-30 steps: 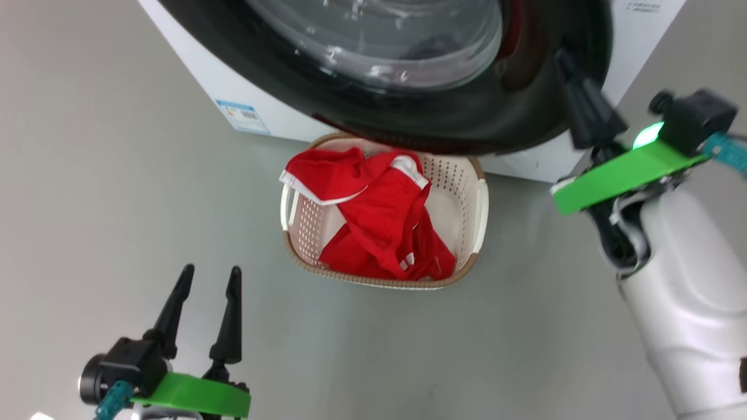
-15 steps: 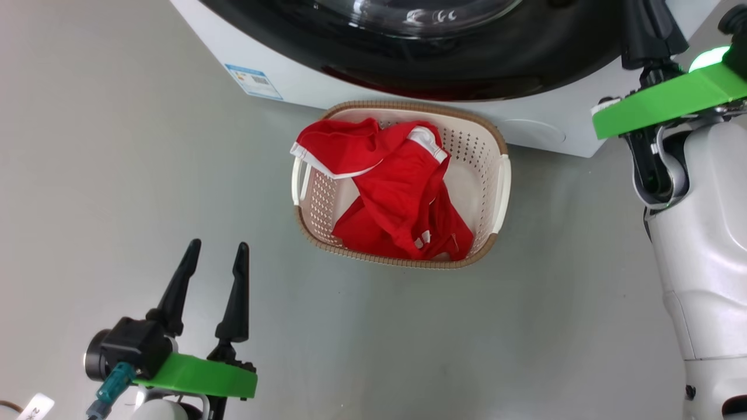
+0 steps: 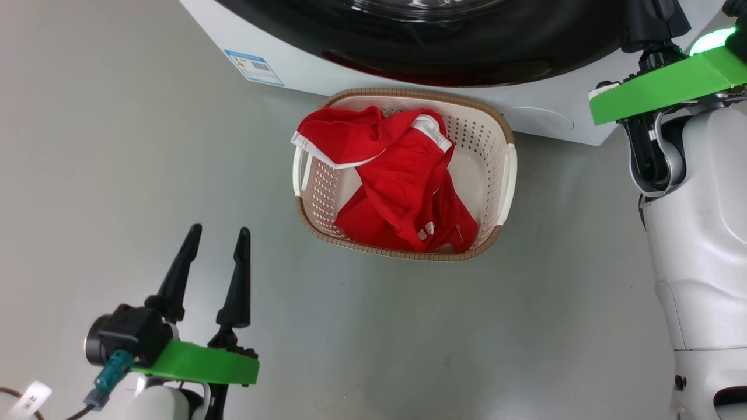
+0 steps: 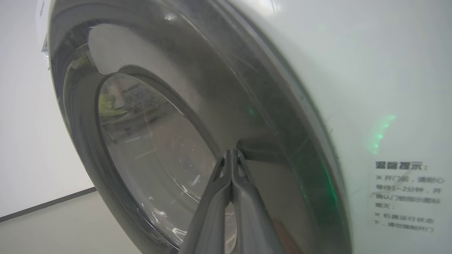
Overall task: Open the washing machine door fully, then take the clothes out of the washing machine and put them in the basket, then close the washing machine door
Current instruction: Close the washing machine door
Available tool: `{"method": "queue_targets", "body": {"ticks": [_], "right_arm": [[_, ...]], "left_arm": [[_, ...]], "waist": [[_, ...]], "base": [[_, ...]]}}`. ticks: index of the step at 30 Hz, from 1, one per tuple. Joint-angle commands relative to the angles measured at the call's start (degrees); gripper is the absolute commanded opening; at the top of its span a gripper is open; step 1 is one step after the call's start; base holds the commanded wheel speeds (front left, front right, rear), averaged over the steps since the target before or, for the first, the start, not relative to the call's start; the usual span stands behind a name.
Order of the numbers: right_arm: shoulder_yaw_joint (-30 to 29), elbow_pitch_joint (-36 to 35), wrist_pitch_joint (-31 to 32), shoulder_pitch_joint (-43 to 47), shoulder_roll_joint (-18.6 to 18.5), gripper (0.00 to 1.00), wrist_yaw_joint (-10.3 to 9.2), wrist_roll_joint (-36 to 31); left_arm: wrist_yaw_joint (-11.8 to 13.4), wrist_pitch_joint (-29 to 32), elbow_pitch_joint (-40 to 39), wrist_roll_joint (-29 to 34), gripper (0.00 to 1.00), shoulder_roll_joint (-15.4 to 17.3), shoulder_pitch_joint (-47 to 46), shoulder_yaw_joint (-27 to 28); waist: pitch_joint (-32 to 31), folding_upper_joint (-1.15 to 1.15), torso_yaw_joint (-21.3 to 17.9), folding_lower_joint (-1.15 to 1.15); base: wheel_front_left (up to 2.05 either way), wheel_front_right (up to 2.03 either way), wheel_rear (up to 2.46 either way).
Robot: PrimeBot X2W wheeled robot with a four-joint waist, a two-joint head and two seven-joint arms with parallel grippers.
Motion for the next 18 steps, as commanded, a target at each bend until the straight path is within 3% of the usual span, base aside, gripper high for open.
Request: {"method": "queue_targets", "body": {"ticks": [1, 7, 12, 13, 14, 18], "right_arm": [[0.24, -1.25, -0.25, -2.21, 0.25, 0.00, -0.49, 0.17], [3.44, -0.89, -0.25, 0.23, -0.24, 0.00, -0.49, 0.74], [5.45, -1.29, -0.25, 4.28, -0.55, 0.49, -0.49, 1.68], [5.90, -1.31, -0.25, 5.22, -0.62, 0.82, -0.49, 1.76], [6.40, -1.21, -0.25, 6.25, -0.72, 1.00, -0.49, 1.88], [7.94, -0.90, -0.25, 10.44, -1.27, 1.00, -0.49, 2.93]], "left_arm": [[-0.17, -0.54, -1.20, -0.66, 1.00, 1.08, -1.19, 1.87], [-0.17, -0.54, -0.49, -0.50, 1.00, 1.08, -0.98, 2.08], [-0.17, -0.54, 0.54, -0.26, 1.00, 1.07, -0.38, 2.64], [-0.17, -0.54, 0.74, -0.18, 1.00, 1.07, -0.25, 2.77], [-0.17, -0.54, 0.95, -0.14, 1.00, 1.07, -0.13, 2.89], [-0.17, -0.54, 2.06, -0.20, 1.00, 1.45, 0.65, 3.61]], "waist": [[-0.15, 0.00, -0.07, 0.00], [-1.40, 0.00, -0.46, 0.00], [-3.46, 0.00, -1.16, 0.00], [-3.91, 0.00, -1.38, 0.00], [-4.44, 0.00, -1.62, 0.00], [-6.93, 0.00, -2.82, 0.00]], "base": [[0.00, 0.00, 0.00], [0.00, 0.00, 0.00], [0.00, 0.00, 0.00], [0.00, 0.00, 0.00], [0.00, 0.00, 0.00], [0.00, 0.00, 0.00]]}}
